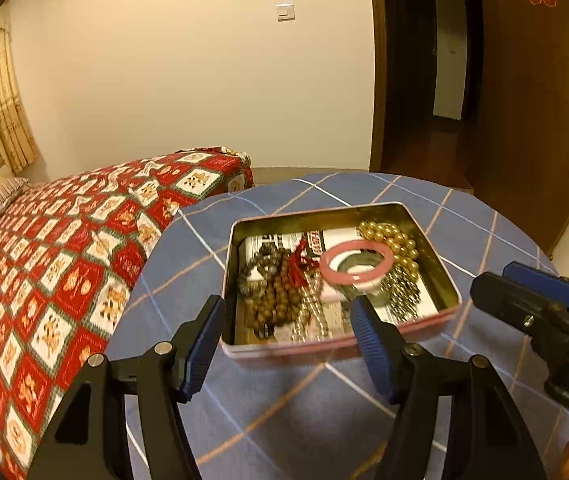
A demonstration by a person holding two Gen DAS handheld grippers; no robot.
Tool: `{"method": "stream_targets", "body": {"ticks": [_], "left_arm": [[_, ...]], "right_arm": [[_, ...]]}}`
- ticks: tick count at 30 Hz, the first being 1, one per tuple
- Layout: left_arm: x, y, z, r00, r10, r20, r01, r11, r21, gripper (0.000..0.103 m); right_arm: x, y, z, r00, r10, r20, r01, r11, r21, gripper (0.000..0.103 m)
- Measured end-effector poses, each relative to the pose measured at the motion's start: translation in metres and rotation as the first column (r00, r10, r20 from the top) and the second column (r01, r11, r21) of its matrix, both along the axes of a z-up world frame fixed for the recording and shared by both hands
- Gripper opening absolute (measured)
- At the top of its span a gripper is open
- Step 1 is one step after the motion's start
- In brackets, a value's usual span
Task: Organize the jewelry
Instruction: 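Withdraw both grippers from the tin toward the watch and silver bangle, then grasp the silver wristwatch by its face with the left gripper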
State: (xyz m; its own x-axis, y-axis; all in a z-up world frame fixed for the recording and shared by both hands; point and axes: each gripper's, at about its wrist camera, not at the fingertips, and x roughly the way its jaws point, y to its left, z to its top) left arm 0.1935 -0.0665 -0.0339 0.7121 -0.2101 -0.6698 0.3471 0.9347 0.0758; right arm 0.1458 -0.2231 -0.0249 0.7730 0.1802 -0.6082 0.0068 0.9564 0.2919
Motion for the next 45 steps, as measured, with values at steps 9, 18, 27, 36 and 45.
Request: {"method": "stream_targets", "body": {"ticks": [9, 18, 27, 36, 45], "left_arm": [[-0.034, 0.012, 0.000, 1.000, 0.017, -0.002, -0.017, 0.999, -0.035, 0.065], [-0.066, 0.063, -0.009, 0.996, 0.083, -0.017, -0.085, 0.992, -0.093, 0.065], [-0.090, 0.116, -0.033, 0.984, 0.171, -0.057, -0.177, 0.978, -0.112, 0.065], [-0.119, 0.106, -0.056, 0.983, 0.005, -0.182, -0.042, 0.979, -0.200, 0.065], [-0.113, 0.059, -0.080, 0.968, 0.026, -0.251, -0.070, 0.983, -0.169, 0.065]], "right_arm": [[-0.028, 0.014, -0.008, 1.000, 0.018, -0.014, -0.018, 1.000, -0.006, 0.051], [-0.055, 0.017, -0.026, 0.999, 0.015, -0.045, -0.016, 1.000, -0.026, 0.051], [-0.071, 0.025, -0.043, 0.996, 0.040, -0.080, -0.043, 0.998, -0.039, 0.051], [-0.080, 0.029, -0.056, 0.992, 0.054, -0.117, -0.058, 0.998, -0.037, 0.051], [-0.084, 0.029, -0.050, 0.993, 0.057, -0.104, -0.061, 0.998, -0.030, 0.051]]}}
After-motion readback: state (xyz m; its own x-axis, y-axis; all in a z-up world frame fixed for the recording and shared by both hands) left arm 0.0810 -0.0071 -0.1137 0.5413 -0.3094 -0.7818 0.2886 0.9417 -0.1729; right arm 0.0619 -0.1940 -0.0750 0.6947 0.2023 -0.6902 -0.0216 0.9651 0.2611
